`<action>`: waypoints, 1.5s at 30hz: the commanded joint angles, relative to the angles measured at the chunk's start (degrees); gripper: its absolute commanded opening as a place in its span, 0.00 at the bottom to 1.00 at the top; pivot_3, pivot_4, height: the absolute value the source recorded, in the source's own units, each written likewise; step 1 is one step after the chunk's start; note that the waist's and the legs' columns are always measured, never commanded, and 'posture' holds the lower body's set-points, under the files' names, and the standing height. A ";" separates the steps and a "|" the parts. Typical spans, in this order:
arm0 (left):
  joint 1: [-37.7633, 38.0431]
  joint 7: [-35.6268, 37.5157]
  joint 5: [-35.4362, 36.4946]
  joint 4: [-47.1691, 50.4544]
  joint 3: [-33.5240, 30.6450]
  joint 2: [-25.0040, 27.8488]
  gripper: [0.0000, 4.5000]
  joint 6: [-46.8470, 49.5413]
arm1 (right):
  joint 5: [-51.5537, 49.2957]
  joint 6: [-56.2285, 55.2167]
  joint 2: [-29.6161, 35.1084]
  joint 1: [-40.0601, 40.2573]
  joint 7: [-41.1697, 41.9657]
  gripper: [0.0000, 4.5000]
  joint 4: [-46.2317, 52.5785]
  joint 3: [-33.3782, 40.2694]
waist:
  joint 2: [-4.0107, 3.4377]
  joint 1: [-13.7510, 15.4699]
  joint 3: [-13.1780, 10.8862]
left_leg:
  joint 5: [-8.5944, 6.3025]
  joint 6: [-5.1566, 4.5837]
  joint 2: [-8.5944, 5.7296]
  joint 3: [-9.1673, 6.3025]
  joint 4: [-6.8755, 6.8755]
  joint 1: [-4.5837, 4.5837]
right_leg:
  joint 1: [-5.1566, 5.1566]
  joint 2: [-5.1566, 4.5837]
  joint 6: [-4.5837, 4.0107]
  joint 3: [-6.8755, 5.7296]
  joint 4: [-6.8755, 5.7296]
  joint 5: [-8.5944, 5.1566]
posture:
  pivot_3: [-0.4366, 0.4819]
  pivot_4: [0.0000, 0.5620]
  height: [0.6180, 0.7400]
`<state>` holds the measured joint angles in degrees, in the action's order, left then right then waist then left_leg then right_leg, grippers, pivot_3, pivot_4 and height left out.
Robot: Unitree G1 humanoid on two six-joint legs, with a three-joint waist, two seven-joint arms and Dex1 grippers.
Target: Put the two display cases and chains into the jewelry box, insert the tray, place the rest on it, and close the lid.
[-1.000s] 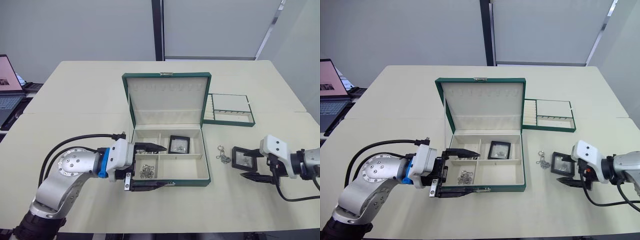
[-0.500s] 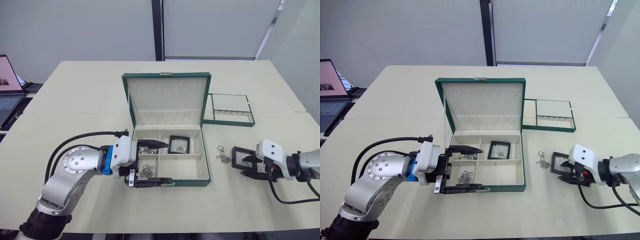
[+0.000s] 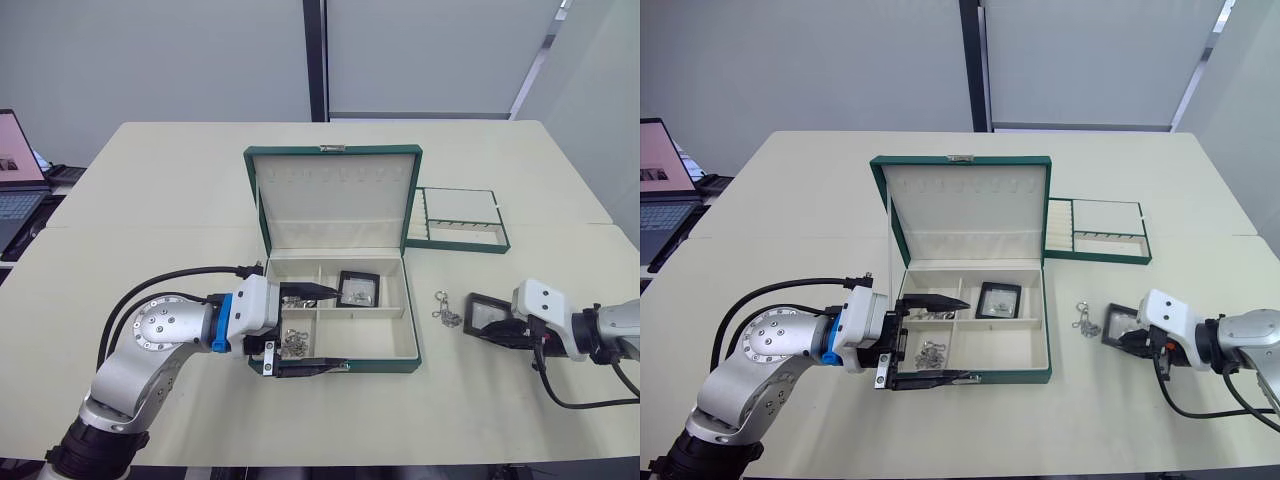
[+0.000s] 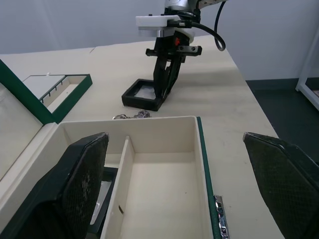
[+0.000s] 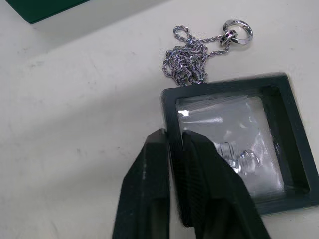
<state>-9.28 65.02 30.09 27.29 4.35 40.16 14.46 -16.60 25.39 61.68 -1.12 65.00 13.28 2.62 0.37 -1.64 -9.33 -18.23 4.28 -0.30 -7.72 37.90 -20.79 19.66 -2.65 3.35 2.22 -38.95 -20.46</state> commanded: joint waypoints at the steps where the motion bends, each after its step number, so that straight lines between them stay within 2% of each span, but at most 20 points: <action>1: 0.11 -0.59 -0.03 1.45 0.17 -0.39 1.00 -0.58 | -0.20 -0.65 0.25 -0.07 0.56 0.01 0.89 1.07 | 0.00 0.00 0.00 | 0.00 0.00 0.00 0.00 0.00 0.00 | 0.00 0.00 0.00 0.00 0.00 0.00 | 0.48 0.27 1.00; 8: -0.48 -1.16 -0.29 0.70 0.43 -0.85 1.00 -0.80 | -0.72 -0.30 0.66 -0.19 1.04 0.01 1.22 1.79 | 0.00 0.00 0.00 | 0.00 0.00 0.00 0.00 0.00 0.00 | 0.00 0.00 0.00 0.00 0.00 0.00 | 0.48 0.27 1.00; 14: 1.00 -2.43 0.79 1.18 -1.54 -1.00 1.00 -0.16 | -8.57 5.93 3.85 -4.07 4.91 0.01 6.41 7.54 | -0.02 -0.01 -0.01 | 0.00 0.00 0.00 0.01 0.01 0.00 | 0.00 0.00 0.00 0.02 0.00 0.00 | 0.48 0.27 1.00; 19: 9.78 -4.52 3.11 6.18 -5.80 -0.33 1.00 -0.14 | -20.46 15.67 6.53 -13.46 6.75 0.01 14.56 9.12 | -0.09 -0.36 -0.03 | -0.01 -0.02 0.11 0.01 -0.01 0.06 | 0.00 0.08 0.00 0.06 0.01 0.00 | 0.48 0.27 1.00; 25: 18.09 -7.89 4.64 8.19 -12.52 -0.93 1.00 -0.47 | -26.56 23.97 1.70 -28.15 2.82 0.01 18.88 -0.46 | -0.03 0.17 -0.07 | -0.08 -0.15 0.05 -0.04 -0.01 0.00 | -0.03 -0.02 0.00 0.00 0.07 0.00 | 0.48 0.27 1.00; 33: 27.88 -10.81 5.08 10.70 -17.04 -2.92 1.00 -2.22 | -20.55 28.91 -9.20 -42.95 -1.22 0.01 15.97 -17.09 | -0.04 -0.07 -0.07 | -0.03 -0.06 0.02 -0.05 -0.02 -0.02 | 0.02 -0.07 0.00 -0.04 0.05 0.00 | 0.48 0.27 1.00; 39: 31.11 -12.88 3.83 11.83 -17.39 -4.23 1.00 -3.75 | -19.73 33.85 -16.42 -49.96 -2.28 0.01 12.46 -23.26 | -0.05 0.02 -0.07 | -0.03 -0.05 0.03 -0.09 -0.07 -0.04 | 0.14 -0.07 0.00 -0.04 0.00 0.00 | 0.48 0.27 1.00; 45: 33.46 -15.47 2.24 12.53 -16.92 -6.25 1.00 -5.09 | -17.49 37.81 -20.10 -53.58 -2.74 0.01 9.06 -28.89 | -0.04 0.06 -0.06 | -0.05 -0.09 -0.05 -0.13 -0.08 -0.07 | 0.22 -0.17 0.00 -0.06 -0.01 0.00 | 0.48 0.27 1.00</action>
<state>23.55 50.25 32.58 37.85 -12.17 34.27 10.62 -34.49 62.55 41.97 -53.30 62.36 21.96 -26.17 0.33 -1.59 -9.39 -18.28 4.20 -0.35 -7.84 37.82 -20.85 19.90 -2.81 3.35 2.16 -38.98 -20.46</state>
